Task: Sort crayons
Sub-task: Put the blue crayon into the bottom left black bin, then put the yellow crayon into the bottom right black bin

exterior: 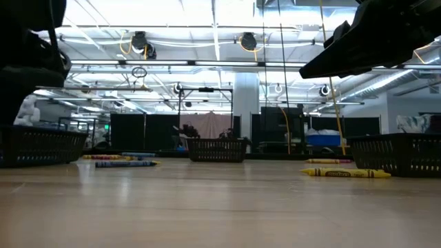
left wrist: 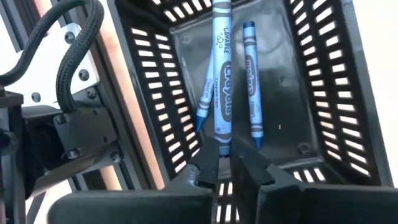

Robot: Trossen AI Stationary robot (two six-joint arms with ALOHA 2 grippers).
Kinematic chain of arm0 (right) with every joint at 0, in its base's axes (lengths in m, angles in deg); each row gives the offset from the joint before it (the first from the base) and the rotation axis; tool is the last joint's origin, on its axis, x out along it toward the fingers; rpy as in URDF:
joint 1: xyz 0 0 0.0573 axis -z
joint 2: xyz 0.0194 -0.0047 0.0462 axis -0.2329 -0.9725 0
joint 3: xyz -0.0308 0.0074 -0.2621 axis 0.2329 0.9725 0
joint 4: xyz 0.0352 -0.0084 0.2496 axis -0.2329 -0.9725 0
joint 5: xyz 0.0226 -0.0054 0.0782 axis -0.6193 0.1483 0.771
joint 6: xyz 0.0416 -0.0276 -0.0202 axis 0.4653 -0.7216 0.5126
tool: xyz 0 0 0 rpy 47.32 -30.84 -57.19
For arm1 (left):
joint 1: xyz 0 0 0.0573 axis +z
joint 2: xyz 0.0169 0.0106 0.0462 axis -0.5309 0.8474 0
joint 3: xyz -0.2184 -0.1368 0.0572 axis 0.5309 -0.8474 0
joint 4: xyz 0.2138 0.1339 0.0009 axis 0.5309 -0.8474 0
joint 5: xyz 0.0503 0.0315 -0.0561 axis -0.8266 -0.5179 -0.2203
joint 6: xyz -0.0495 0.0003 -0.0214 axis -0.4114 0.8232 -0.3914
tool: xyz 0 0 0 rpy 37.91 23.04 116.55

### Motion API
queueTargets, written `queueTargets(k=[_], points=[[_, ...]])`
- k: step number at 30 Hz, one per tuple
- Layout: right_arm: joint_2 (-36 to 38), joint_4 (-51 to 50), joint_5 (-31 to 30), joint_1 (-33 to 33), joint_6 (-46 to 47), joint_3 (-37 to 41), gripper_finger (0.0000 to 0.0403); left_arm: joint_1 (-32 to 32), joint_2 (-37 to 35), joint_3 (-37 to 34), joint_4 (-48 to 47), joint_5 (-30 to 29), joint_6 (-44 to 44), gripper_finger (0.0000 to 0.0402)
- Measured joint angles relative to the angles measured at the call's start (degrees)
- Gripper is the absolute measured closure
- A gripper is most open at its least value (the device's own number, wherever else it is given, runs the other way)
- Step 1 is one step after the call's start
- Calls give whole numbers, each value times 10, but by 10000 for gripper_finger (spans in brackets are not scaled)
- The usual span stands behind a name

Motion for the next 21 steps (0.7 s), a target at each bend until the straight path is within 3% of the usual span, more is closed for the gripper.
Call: queueTargets(k=[9,14,17,21], points=[[0,0,0,0,0,0,381,11,0,2,-20,5,11,287],[0,0,0,0,0,0,381,3,0,27,-76,-6,16,262],[0,0,0,0,4,0,381,-17,0,54,-78,-58,6,260],[0,-4,0,-2,28,0,381,-61,0,84,-14,-191,-5,264]])
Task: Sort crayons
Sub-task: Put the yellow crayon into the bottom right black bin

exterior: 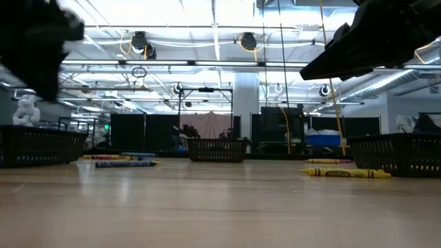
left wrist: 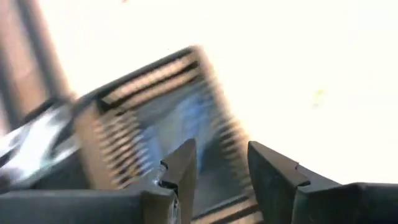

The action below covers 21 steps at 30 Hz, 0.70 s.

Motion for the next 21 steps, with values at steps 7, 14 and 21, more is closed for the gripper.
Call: queueTargets(k=[7,14,21], points=[[0,-5,0,-7,20,0,381,-75,5,9,282,-285,188,265],[0,0,0,-7,30,0,381,-103,63,9,663,-395,596,265],[0,1,0,-7,43,0,381,-88,154,9,870,-387,776,265]])
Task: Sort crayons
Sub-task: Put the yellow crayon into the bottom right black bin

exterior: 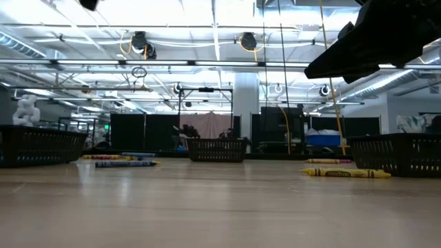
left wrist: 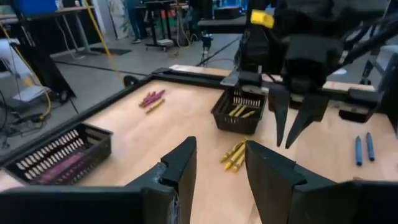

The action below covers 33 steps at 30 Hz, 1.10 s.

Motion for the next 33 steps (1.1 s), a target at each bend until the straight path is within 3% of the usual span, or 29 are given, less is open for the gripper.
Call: queueTargets(k=[6,10,22,26,33], points=[[0,-19,-2,-1,0,0,381,29,88,0,111,57,2,265],[19,-63,-2,-6,27,0,381,45,120,0,159,62,2,265],[193,-418,-14,-38,245,0,384,55,108,0,166,66,18,265],[223,-449,45,-61,282,-2,399,49,101,0,167,65,33,265],[202,-422,166,-92,310,-25,402,32,101,0,158,43,54,265]])
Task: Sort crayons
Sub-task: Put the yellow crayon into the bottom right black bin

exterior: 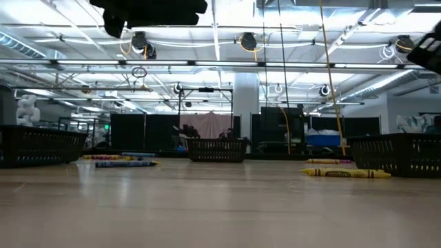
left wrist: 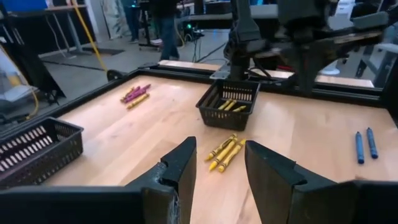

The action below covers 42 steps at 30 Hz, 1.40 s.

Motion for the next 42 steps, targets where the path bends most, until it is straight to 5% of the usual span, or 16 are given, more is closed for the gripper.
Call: queueTargets(k=[9,16,26,33,42], points=[[-117,163,84,-23,-11,-5,377,-50,-2,0,-8,-70,59,265],[-212,29,50,29,-145,-104,312,-94,-2,0,-30,-170,72,265],[-336,-198,25,212,-236,-250,283,-108,-19,0,-28,-166,38,265],[-342,-193,58,298,-304,-253,286,-116,-19,0,-39,-164,26,265],[-342,-182,62,316,-324,-230,286,-122,-19,0,-54,-164,1,265]])
